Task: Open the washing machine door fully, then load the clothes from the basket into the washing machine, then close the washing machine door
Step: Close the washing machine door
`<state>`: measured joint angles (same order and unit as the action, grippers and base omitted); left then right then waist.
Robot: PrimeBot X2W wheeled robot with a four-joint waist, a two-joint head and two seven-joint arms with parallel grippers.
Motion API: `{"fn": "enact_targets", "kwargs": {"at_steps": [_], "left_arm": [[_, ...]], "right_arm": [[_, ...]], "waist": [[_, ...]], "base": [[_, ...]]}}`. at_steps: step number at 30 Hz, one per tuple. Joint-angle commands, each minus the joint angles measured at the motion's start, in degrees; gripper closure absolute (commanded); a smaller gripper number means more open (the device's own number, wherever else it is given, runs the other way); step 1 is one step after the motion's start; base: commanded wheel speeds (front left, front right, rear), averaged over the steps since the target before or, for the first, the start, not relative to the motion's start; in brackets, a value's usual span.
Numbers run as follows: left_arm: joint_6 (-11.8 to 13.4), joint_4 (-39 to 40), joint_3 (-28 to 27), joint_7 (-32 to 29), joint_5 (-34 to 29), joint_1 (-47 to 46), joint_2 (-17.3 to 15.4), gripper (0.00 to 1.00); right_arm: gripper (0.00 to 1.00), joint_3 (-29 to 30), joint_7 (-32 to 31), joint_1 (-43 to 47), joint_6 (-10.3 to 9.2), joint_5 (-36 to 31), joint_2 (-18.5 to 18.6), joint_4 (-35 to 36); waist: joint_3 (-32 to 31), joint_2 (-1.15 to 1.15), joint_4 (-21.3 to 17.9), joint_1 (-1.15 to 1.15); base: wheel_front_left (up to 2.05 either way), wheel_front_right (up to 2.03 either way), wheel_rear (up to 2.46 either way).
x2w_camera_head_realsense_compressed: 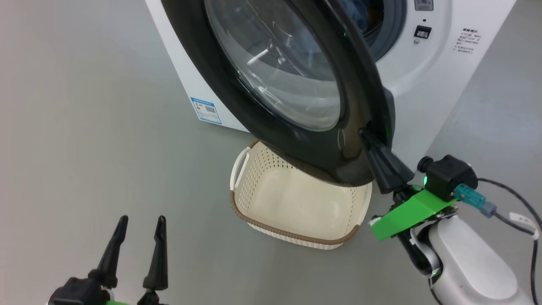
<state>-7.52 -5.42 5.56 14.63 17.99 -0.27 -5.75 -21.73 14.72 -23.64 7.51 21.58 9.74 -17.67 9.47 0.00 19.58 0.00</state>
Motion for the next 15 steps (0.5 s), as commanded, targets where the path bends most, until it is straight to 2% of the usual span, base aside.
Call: {"fn": "enact_targets", "kwargs": {"at_steps": [1, 15], "left_arm": [[0.03, 2.00, -1.64, 0.37, -0.23, -2.45, -0.30, 0.00], [0.03, 3.63, -0.02, 0.37, -0.07, -5.63, 0.93, 0.00]], "right_arm": [[1.00, 0.07, 0.28, -1.76, -0.02, -0.40, 0.46, 1.19], [1.00, 5.39, 0.28, -8.90, -0.02, -1.39, 3.72, -0.31]], "waist": [[0.95, 0.00, 0.10, 0.00], [6.77, 0.00, 1.68, 0.00]], "base": [[0.00, 0.00, 0.00], [0.00, 0.00, 0.00]]}}
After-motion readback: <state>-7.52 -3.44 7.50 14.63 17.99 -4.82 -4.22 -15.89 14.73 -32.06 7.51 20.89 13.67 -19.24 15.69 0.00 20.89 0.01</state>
